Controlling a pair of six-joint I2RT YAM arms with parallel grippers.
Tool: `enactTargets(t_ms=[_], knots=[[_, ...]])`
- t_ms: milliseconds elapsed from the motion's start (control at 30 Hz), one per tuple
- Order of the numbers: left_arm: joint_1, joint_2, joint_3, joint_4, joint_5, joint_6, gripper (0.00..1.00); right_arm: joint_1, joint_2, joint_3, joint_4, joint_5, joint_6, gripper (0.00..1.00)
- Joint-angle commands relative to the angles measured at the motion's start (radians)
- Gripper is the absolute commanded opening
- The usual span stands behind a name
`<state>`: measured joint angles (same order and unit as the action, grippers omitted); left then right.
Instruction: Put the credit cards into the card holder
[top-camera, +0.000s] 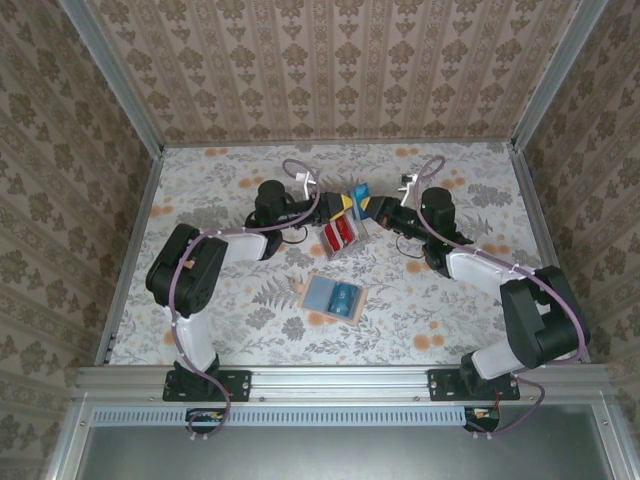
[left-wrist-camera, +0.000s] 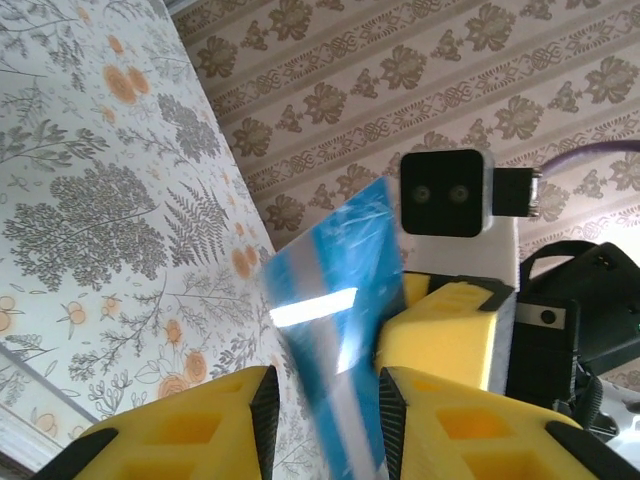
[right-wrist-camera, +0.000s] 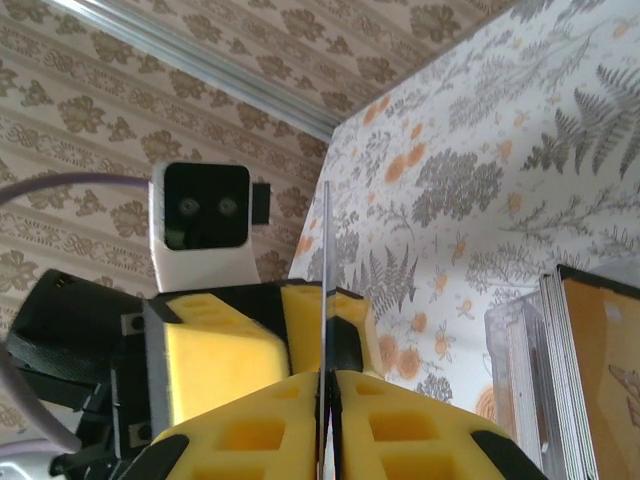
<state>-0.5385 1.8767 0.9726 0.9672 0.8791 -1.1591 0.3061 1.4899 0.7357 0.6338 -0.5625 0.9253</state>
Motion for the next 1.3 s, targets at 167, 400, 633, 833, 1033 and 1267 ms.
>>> enactTargets(t_ms=[167,400,633,833,1033,1267], knots=[[-0.008,-0.025,0.039,-0.013,0.022,0.041,0.34,0.016,0.045,0.039,0.042,-0.07,0.024,0.15],[-0.008,-0.031,0.033,-0.043,0.016,0.073,0.08,0.015,0.043,0.028,0.024,-0.049,0.016,0.2],[0.006,-0.025,0.028,-0.09,0.011,0.095,0.06,0.009,0.019,0.025,-0.04,-0.021,-0.018,0.38],[0.015,-0.015,0.07,-0.216,0.063,0.148,0.04,-0.022,-0.001,0.025,-0.085,-0.083,-0.067,0.42],[0.023,-0.013,0.09,-0.275,0.113,0.171,0.04,-0.065,0.05,0.118,-0.272,-0.259,-0.195,0.42],[0.02,-0.014,0.085,-0.239,0.127,0.144,0.05,-0.073,0.107,0.174,-0.359,-0.342,-0.243,0.41]])
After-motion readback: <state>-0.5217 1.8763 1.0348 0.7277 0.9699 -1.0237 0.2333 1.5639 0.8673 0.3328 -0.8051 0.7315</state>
